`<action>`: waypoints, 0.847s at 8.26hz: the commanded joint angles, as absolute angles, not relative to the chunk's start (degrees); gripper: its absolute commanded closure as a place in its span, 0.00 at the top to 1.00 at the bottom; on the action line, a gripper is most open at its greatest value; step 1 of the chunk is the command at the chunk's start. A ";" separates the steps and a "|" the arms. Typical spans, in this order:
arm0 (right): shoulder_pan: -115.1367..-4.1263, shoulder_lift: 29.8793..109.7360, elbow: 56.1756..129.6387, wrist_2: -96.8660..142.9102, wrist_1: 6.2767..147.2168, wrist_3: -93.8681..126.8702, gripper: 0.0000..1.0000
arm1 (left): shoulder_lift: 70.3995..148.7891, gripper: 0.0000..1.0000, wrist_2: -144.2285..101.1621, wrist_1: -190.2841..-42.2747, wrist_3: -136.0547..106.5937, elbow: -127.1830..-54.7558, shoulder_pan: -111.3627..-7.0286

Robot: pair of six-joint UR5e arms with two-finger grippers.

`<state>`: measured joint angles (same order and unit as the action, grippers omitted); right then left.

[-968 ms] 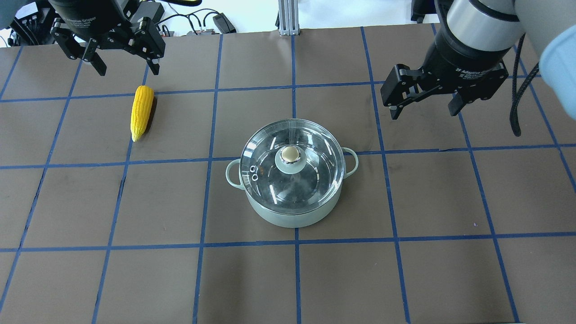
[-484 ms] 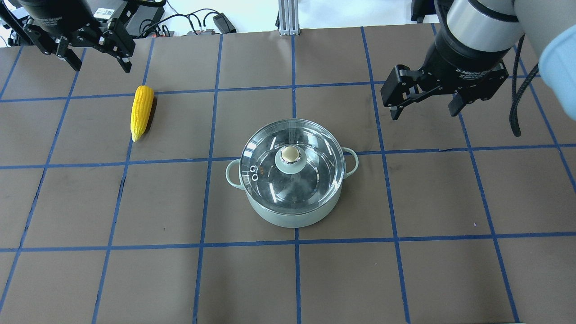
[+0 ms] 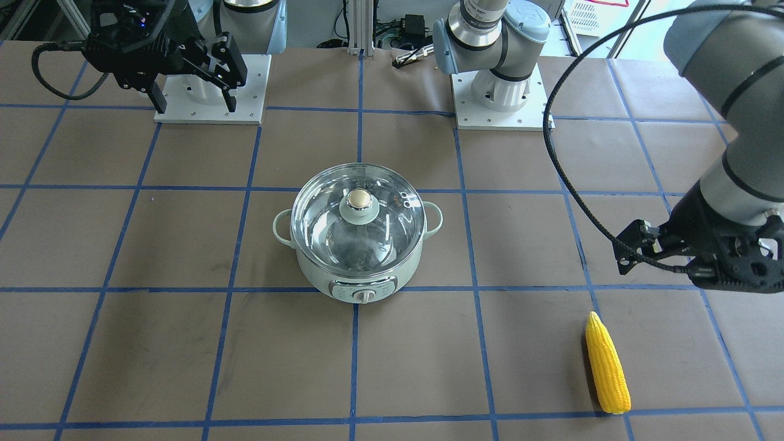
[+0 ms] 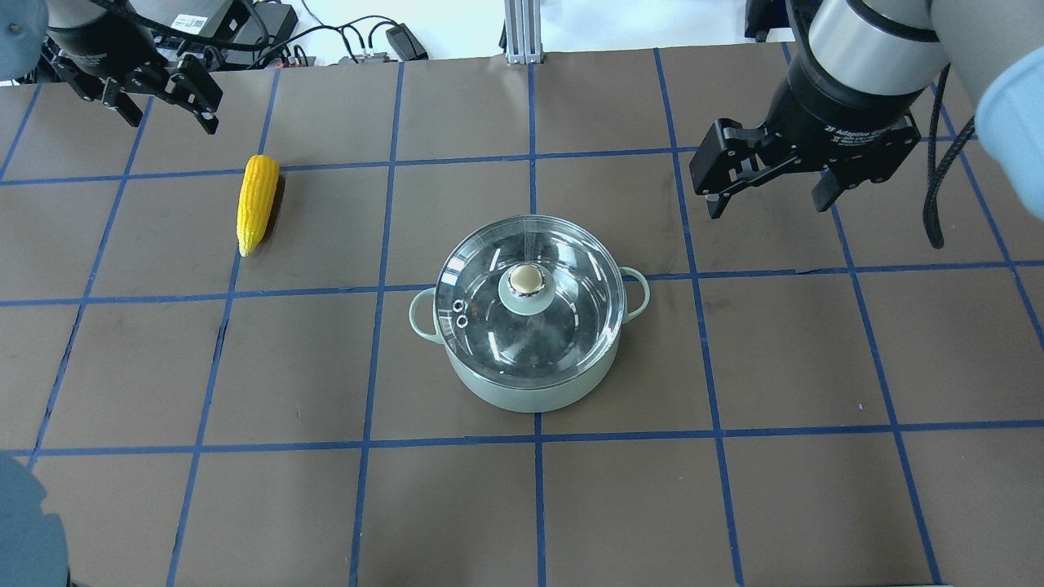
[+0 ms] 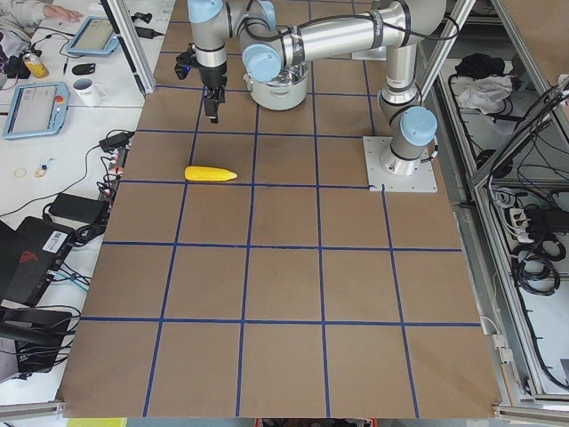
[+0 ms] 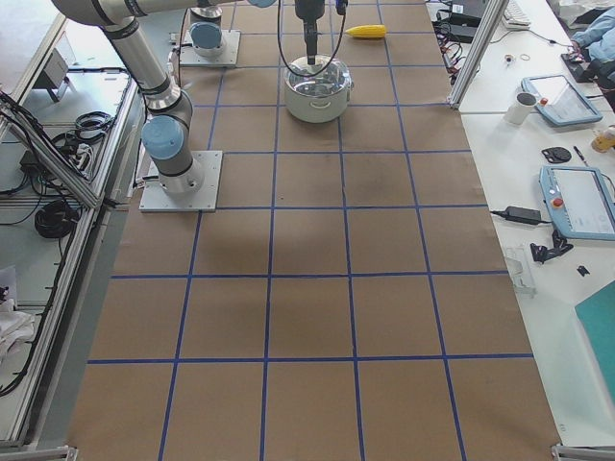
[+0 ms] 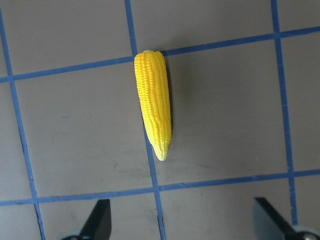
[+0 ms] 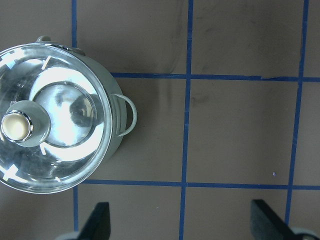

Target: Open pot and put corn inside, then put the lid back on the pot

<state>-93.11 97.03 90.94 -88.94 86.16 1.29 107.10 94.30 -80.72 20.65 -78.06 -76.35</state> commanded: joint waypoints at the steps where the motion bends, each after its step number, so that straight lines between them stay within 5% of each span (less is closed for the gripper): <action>1: -93.08 97.29 90.97 -89.30 86.13 1.06 1.00 | 114.93 1.00 93.43 -69.90 25.66 -80.59 -73.75; 7: -93.16 97.21 91.05 -89.56 85.96 1.23 1.00 | 126.73 1.00 89.47 -59.50 31.59 -81.56 -73.74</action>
